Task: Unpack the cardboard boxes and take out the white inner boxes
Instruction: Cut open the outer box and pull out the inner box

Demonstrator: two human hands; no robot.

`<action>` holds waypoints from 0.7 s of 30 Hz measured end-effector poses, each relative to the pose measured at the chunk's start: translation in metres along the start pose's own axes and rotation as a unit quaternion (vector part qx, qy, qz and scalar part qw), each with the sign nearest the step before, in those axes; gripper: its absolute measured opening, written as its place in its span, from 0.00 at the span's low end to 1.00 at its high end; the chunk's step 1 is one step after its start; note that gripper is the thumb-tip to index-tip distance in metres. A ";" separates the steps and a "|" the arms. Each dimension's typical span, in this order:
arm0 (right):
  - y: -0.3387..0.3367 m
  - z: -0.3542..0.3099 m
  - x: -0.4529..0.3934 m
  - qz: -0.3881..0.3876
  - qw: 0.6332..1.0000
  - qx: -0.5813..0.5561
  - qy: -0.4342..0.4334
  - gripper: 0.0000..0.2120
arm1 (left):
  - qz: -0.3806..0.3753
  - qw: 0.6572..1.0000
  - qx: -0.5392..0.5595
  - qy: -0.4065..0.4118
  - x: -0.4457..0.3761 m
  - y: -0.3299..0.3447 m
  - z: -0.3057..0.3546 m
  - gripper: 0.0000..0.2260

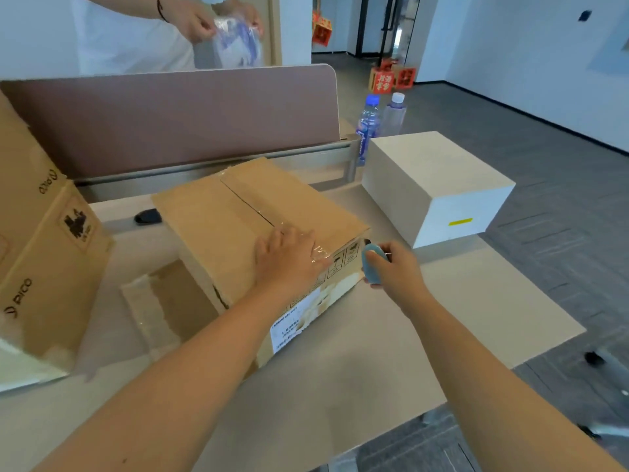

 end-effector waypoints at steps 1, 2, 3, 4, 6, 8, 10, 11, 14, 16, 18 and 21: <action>-0.003 0.002 -0.002 0.003 1.000 -0.009 0.008 0.08 | 0.006 1.000 0.007 -0.014 -0.006 0.001 0.006 0.25; -0.006 0.005 -0.004 0.005 1.000 -0.018 0.018 0.08 | 0.016 0.999 0.020 -0.025 -0.012 0.002 0.013 0.24; -0.008 0.008 -0.007 0.006 0.999 -0.030 0.027 0.08 | 0.025 0.998 0.039 -0.031 -0.019 0.002 0.020 0.22; -0.009 0.011 -0.009 0.004 0.999 -0.041 0.036 0.08 | 0.032 0.997 0.064 -0.029 -0.026 0.002 0.028 0.20; -0.009 0.014 -0.012 -0.003 0.996 -0.071 0.049 0.09 | 0.048 0.991 0.122 -0.005 -0.038 0.001 0.040 0.19; -0.008 0.016 -0.015 -0.008 0.990 -0.122 0.069 0.10 | 0.069 0.977 0.202 0.015 -0.043 -0.001 0.043 0.19; -0.006 0.016 -0.018 -0.010 0.983 -0.158 0.089 0.09 | 0.086 0.964 0.249 0.033 -0.042 -0.006 0.039 0.20; -0.005 0.015 -0.019 -0.011 0.981 -0.170 0.097 0.09 | 0.088 0.966 0.237 0.047 -0.041 -0.009 0.035 0.20; -0.001 0.011 -0.023 -0.010 0.974 -0.200 0.106 0.07 | 0.069 0.983 0.142 0.095 -0.042 -0.015 0.021 0.22; 0.000 0.010 -0.026 0.000 0.973 -0.204 0.108 0.08 | 0.028 0.989 0.066 0.126 -0.046 -0.011 0.014 0.24; -0.001 0.010 -0.029 0.014 0.977 -0.186 0.106 0.08 | -0.012 0.988 0.013 0.150 -0.049 -0.004 0.011 0.25; -0.005 0.007 -0.033 0.028 0.984 -0.147 0.095 0.09 | -0.048 0.987 -0.016 0.155 -0.050 0.004 0.012 0.25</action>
Point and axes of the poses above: each hand's wrist, its own x-axis away from the middle knuckle, its own y-axis out of the palm, z = x × y, the point moved 7 cm from there along -x, towards the middle knuckle, and after that the axes turned 15 degrees about y, right-handed, at the moved point
